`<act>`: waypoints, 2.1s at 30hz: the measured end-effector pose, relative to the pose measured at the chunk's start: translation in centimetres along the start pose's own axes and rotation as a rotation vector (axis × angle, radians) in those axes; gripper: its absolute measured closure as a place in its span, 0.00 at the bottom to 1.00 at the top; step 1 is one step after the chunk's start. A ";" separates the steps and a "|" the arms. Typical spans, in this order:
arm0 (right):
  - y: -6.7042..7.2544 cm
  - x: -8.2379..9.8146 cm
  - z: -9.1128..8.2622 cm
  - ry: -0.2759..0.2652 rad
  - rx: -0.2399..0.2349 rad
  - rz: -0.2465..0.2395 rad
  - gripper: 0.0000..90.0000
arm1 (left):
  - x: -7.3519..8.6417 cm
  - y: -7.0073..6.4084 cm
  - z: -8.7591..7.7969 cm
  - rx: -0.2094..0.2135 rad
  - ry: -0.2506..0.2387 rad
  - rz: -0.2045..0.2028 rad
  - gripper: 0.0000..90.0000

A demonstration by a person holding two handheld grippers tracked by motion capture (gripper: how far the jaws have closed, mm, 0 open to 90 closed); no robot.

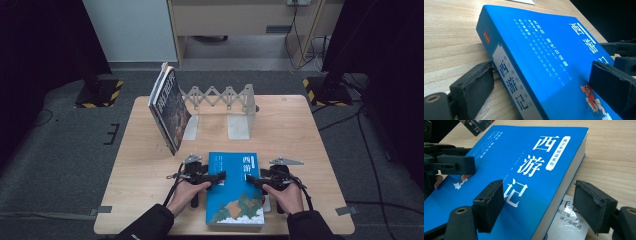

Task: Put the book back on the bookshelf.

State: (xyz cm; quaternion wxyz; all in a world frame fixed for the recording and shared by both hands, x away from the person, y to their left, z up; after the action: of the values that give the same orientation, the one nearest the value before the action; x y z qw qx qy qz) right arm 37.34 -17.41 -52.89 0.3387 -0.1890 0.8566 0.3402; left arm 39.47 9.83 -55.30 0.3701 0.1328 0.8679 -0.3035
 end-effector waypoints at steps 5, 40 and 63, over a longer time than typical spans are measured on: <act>-0.1 0.0 0.0 0.000 -0.004 -0.001 0.28 | -0.1 0.3 -0.2 0.012 0.013 -0.008 0.08; -0.1 0.3 0.6 -0.007 -0.065 0.049 0.27 | -1.0 1.1 -1.2 0.099 0.125 -0.132 0.35; -0.1 0.3 0.5 0.002 -0.067 0.052 0.24 | -2.0 -0.1 -1.7 0.172 0.077 -0.073 0.46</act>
State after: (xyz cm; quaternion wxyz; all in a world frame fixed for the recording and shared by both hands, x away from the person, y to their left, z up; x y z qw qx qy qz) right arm 37.44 -17.19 -53.41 0.3225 -0.1779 0.8497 0.3774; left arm 39.85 10.79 -52.95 0.3124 0.1440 0.8565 -0.3848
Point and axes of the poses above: each handheld gripper's, and its own axes: z roughly forward along the jaws, x roughly out of its underside, y roughly to its left, the point moved 2 cm from there along z, roughly forward along the jaws, and after that the axes turned 8 degrees about -x, right-handed, at the moved point
